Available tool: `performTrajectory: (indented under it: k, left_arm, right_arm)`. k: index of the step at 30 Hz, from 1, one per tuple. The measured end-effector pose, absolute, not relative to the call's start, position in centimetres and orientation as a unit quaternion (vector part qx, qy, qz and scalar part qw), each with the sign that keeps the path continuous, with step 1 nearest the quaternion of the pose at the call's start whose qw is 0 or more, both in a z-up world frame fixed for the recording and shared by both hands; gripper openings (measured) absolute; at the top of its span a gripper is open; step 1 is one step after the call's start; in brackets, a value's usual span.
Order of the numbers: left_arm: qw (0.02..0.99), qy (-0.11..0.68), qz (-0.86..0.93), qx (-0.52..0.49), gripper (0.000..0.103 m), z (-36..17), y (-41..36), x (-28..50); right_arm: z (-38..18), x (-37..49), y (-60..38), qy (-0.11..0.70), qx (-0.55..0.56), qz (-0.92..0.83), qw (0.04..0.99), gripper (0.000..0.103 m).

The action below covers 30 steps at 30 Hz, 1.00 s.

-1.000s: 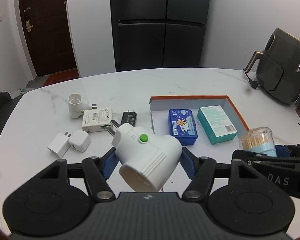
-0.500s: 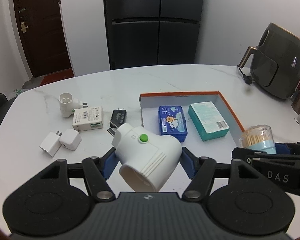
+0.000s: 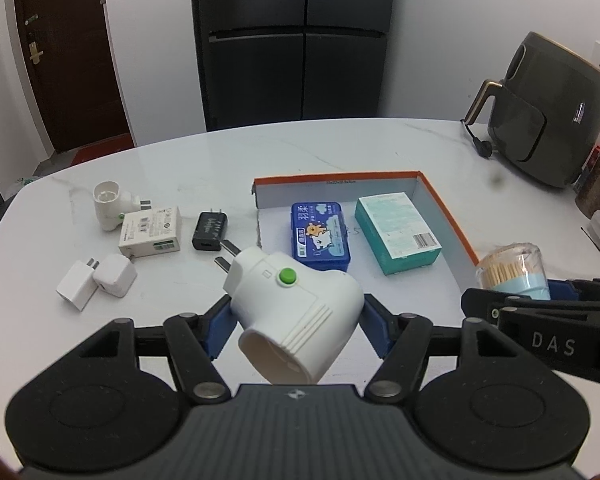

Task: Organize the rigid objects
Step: 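Lower the adapter and toothpick jar into the tray and open both grippers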

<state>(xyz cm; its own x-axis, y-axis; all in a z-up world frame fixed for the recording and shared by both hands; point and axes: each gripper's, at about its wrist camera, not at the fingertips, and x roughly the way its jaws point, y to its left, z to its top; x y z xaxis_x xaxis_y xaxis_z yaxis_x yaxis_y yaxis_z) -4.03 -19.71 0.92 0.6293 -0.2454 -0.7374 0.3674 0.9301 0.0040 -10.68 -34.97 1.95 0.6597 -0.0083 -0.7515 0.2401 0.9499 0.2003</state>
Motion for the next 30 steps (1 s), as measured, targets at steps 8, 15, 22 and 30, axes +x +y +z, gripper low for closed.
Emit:
performTrajectory:
  k: [8,15,22,30]
  left_arm:
    - [0.896,0.401,-0.176,0.079,0.068,0.4,-20.9,-3.7]
    - [0.893,0.407,-0.178,0.077,0.068,-0.1,-21.7,-3.1]
    - [0.889,0.412,-0.182,0.078,0.068,-0.6,-22.8,-2.7]
    - [0.881,0.430,-0.185,0.070,0.068,-1.9,-23.8,-1.7]
  right_arm:
    - [1.4,-10.2,-36.0,0.411,0.145,-0.073,0.897,0.060]
    - [0.9,-9.6,-36.8,0.415,0.145,-0.076,0.895,0.060]
    - [0.5,-9.0,-37.6,0.419,0.146,-0.077,0.893,0.058]
    - [-0.5,-7.8,-38.5,0.431,0.142,-0.078,0.888,0.057]
